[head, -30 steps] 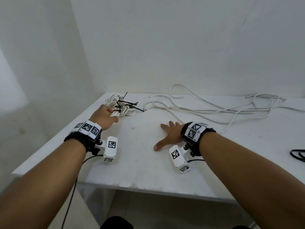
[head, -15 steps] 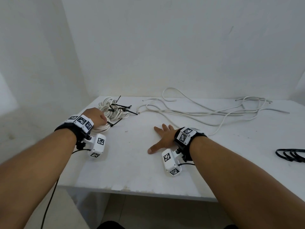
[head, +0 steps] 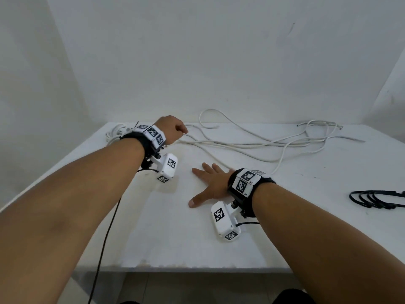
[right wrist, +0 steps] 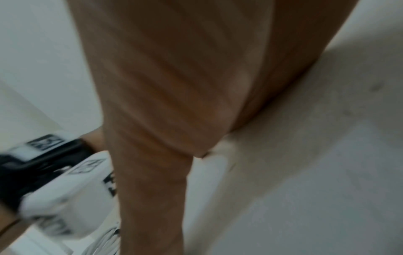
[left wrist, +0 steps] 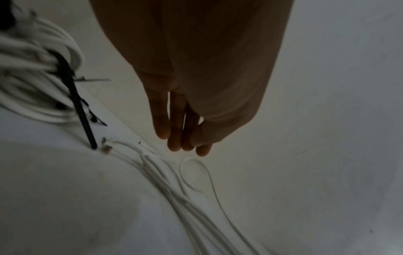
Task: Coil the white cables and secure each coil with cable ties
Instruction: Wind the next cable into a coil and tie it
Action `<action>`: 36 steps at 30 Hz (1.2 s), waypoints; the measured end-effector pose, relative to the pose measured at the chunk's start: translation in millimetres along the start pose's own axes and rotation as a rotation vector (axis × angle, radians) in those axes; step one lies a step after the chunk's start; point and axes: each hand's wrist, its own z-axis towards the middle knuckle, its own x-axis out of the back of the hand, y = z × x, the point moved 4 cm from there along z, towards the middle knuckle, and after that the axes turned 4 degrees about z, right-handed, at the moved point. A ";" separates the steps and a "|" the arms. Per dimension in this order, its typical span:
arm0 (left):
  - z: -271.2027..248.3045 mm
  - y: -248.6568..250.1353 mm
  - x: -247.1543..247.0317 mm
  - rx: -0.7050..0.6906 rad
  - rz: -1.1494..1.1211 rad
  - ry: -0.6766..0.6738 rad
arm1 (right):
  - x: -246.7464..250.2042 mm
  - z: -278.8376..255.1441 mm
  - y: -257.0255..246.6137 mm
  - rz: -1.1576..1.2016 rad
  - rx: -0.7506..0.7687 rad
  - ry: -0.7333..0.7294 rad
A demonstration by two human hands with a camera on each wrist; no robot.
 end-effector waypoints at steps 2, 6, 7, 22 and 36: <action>19.8 2.3 -20.7 0.002 0.060 -0.097 | -1.5 4.2 1.3 -0.005 0.003 -0.005; 48.3 -8.9 -50.0 0.029 0.189 -0.264 | -1.7 6.8 3.6 -0.027 0.005 -0.011; 52.9 -12.0 -53.7 0.036 0.205 -0.279 | -1.6 6.8 3.9 -0.033 0.004 -0.013; 21.3 -3.4 -16.3 0.188 -0.745 0.273 | 4.0 8.0 5.7 -0.016 0.021 -0.038; -57.3 46.6 -32.7 0.065 -1.179 0.094 | 94.3 -22.0 13.2 0.286 0.333 1.006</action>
